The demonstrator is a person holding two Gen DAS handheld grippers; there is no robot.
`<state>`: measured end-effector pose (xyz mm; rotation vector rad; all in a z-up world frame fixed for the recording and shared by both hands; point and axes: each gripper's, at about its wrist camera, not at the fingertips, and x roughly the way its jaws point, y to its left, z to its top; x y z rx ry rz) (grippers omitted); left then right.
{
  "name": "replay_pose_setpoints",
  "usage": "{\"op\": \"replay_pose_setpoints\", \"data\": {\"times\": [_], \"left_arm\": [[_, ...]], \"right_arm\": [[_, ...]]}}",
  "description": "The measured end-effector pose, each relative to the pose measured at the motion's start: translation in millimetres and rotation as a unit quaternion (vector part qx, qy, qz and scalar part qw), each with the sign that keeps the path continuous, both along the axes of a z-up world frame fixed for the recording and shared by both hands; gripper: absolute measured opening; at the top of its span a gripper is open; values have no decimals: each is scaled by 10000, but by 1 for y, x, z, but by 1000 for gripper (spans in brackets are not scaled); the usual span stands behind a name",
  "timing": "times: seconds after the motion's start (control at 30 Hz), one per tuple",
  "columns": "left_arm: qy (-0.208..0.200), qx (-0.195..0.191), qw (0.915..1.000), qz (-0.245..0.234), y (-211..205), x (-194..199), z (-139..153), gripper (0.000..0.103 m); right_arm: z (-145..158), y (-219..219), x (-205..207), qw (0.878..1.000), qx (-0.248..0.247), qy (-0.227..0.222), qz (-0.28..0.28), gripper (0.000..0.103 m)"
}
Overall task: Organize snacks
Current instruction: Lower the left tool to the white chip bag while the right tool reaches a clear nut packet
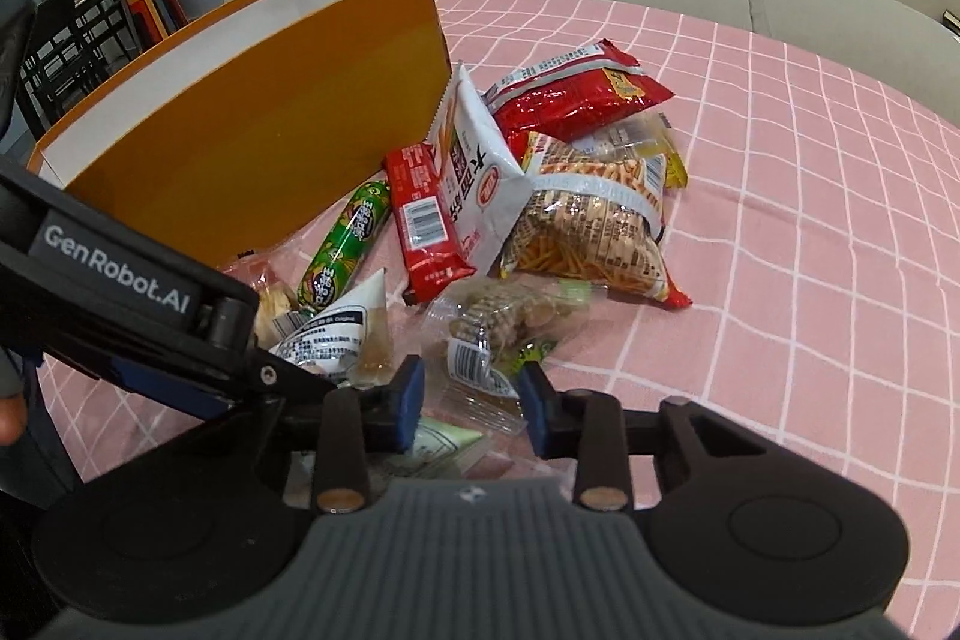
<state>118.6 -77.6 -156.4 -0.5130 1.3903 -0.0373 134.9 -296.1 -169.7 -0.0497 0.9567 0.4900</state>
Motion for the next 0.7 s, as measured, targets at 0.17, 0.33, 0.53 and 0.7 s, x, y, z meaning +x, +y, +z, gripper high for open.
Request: {"op": "replay_pose_setpoints", "data": {"times": [0.17,0.33,0.53,0.7], "left_arm": [[42,-12,9999,-91,-1,-1,-1,95],[22,-7,9998,-209,-7,-1,-3,97],[-152,14,9988,-470,-14,-1,-2,91],[-211,80,9981,-567,-16,-1,-6,88]], "right_arm": [[9,-3,-10,9994,-238,83,-247,17],[13,-14,-18,9978,-367,214,-518,17],[15,-22,-23,9966,-390,288,-666,23],[14,-22,-22,9967,-359,185,-709,39]]}}
